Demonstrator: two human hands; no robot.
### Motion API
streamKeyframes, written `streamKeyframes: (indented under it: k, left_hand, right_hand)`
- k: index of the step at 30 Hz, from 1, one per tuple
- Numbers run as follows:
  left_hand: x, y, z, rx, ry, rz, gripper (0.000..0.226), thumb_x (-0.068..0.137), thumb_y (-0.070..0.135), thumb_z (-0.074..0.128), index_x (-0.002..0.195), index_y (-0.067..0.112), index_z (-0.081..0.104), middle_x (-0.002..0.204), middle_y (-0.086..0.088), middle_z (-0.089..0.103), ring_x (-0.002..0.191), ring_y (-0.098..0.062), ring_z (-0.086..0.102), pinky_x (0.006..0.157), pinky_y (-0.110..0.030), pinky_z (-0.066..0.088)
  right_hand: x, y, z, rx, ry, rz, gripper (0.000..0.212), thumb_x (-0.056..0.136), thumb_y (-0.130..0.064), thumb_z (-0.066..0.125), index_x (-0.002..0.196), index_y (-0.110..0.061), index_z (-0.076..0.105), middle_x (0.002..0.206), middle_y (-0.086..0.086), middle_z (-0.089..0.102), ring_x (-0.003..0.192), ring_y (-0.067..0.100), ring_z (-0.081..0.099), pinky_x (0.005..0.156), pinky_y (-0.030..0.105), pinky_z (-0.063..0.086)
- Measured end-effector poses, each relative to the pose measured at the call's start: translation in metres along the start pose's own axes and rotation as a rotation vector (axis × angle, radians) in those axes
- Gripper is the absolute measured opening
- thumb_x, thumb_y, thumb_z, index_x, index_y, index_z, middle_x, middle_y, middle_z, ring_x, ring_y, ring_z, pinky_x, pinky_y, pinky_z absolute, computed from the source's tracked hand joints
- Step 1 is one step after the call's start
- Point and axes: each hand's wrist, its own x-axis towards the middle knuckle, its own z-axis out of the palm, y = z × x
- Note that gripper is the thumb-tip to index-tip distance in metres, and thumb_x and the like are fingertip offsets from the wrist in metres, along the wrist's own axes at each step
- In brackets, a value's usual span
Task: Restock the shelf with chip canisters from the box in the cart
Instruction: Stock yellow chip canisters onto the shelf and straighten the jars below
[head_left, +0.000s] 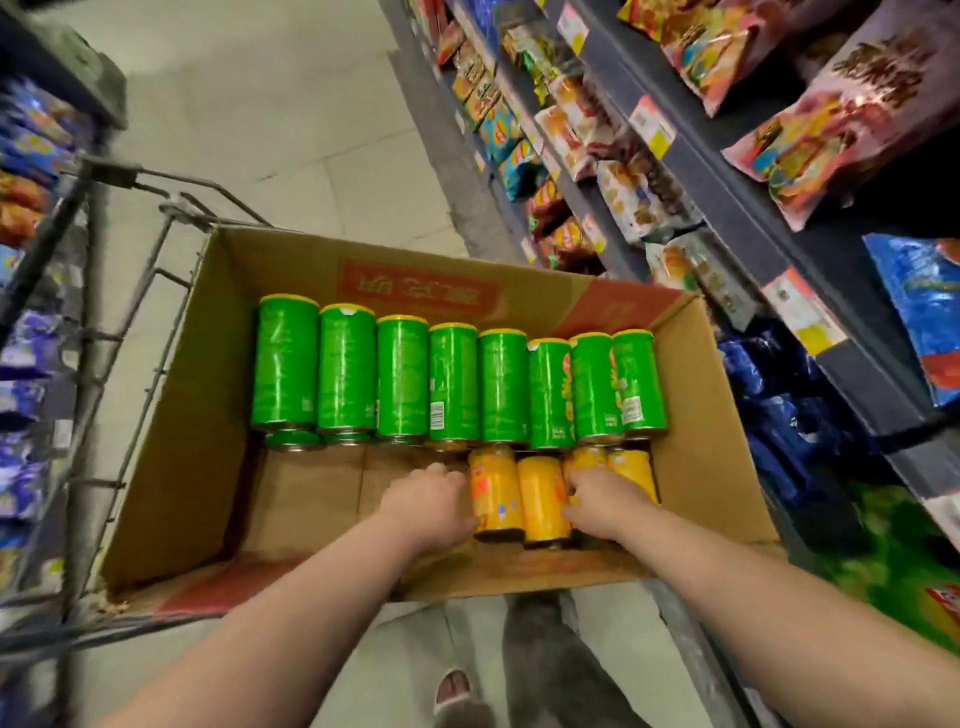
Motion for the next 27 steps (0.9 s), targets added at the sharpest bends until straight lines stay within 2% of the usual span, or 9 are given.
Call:
streamKeyframes:
  k: [4, 8, 13, 18, 20, 23, 25, 27]
  left_hand:
    - [0.024, -0.005, 0.013, -0.076, -0.135, -0.095, 0.058, 0.088, 0.050, 0.054, 0.133, 0.014, 0.045, 0.133, -0.013, 0.046, 0.122, -0.030, 0.049, 0.099, -0.038, 0.041]
    - [0.042, -0.008, 0.022, -0.166, -0.191, -0.168, 0.060, 0.089, 0.050, 0.054, 0.134, 0.012, 0.044, 0.134, -0.013, 0.046, 0.120, -0.028, 0.051, 0.097, -0.035, 0.041]
    - [0.063, -0.001, 0.033, -0.436, -0.212, -0.285, 0.068, 0.087, 0.048, 0.060, 0.140, 0.010, 0.038, 0.140, -0.012, 0.046, 0.124, -0.027, 0.049, 0.099, -0.032, 0.041]
    - [0.078, 0.004, 0.039, -0.713, -0.202, -0.400, 0.065, 0.087, 0.041, 0.063, 0.139, 0.010, 0.039, 0.136, -0.009, 0.052, 0.123, -0.026, 0.051, 0.098, -0.029, 0.039]
    - [0.085, 0.004, 0.043, -0.789, -0.193, -0.434, 0.057, 0.086, 0.039, 0.065, 0.133, 0.011, 0.045, 0.128, -0.009, 0.059, 0.115, -0.026, 0.057, 0.097, -0.031, 0.043]
    - [0.092, 0.003, 0.051, -0.893, -0.198, -0.486, 0.048, 0.084, 0.035, 0.068, 0.122, 0.011, 0.051, 0.110, -0.012, 0.067, 0.100, -0.028, 0.064, 0.086, -0.036, 0.050]
    - [0.094, 0.003, 0.053, -0.925, -0.205, -0.523, 0.049, 0.083, 0.034, 0.069, 0.121, 0.010, 0.051, 0.105, -0.013, 0.067, 0.094, -0.028, 0.065, 0.083, -0.035, 0.051]
    - [0.095, 0.003, 0.056, -0.943, -0.208, -0.544, 0.051, 0.080, 0.032, 0.073, 0.121, 0.009, 0.052, 0.108, -0.015, 0.067, 0.092, -0.029, 0.065, 0.081, -0.036, 0.052]
  right_hand:
    - [0.025, 0.002, 0.013, 0.041, -0.103, 0.016, 0.043, 0.088, -0.025, 0.053, 0.130, -0.016, 0.051, 0.131, 0.010, 0.055, 0.119, 0.029, 0.053, 0.092, 0.033, 0.046]
    - [0.043, 0.000, 0.023, 0.121, -0.156, 0.066, 0.062, 0.089, -0.027, 0.053, 0.146, -0.015, 0.032, 0.140, 0.010, 0.048, 0.124, 0.030, 0.049, 0.095, 0.034, 0.045]
    - [0.057, -0.006, 0.030, 0.205, -0.122, 0.132, 0.057, 0.088, -0.031, 0.057, 0.138, -0.011, 0.041, 0.134, 0.010, 0.052, 0.120, 0.029, 0.052, 0.092, 0.031, 0.046]
    - [0.066, -0.009, 0.035, 0.257, -0.164, 0.155, 0.064, 0.086, -0.044, 0.061, 0.136, -0.010, 0.042, 0.139, 0.008, 0.048, 0.124, 0.026, 0.049, 0.097, 0.031, 0.043]
    - [0.068, -0.009, 0.038, 0.394, -0.169, 0.185, 0.066, 0.082, -0.041, 0.068, 0.134, -0.011, 0.040, 0.136, 0.004, 0.049, 0.121, 0.022, 0.052, 0.095, 0.029, 0.043]
    - [0.070, -0.011, 0.044, 0.536, -0.201, 0.214, 0.078, 0.081, -0.039, 0.071, 0.140, -0.010, 0.029, 0.139, 0.001, 0.046, 0.122, 0.021, 0.050, 0.091, 0.027, 0.041]
    - [0.072, -0.012, 0.051, 0.589, -0.228, 0.248, 0.086, 0.079, -0.042, 0.072, 0.143, -0.009, 0.025, 0.141, 0.007, 0.044, 0.125, 0.026, 0.048, 0.095, 0.031, 0.041]
    - [0.074, -0.012, 0.059, 0.646, -0.279, 0.265, 0.089, 0.078, -0.047, 0.071, 0.144, -0.008, 0.026, 0.143, 0.010, 0.043, 0.127, 0.028, 0.046, 0.101, 0.035, 0.042]
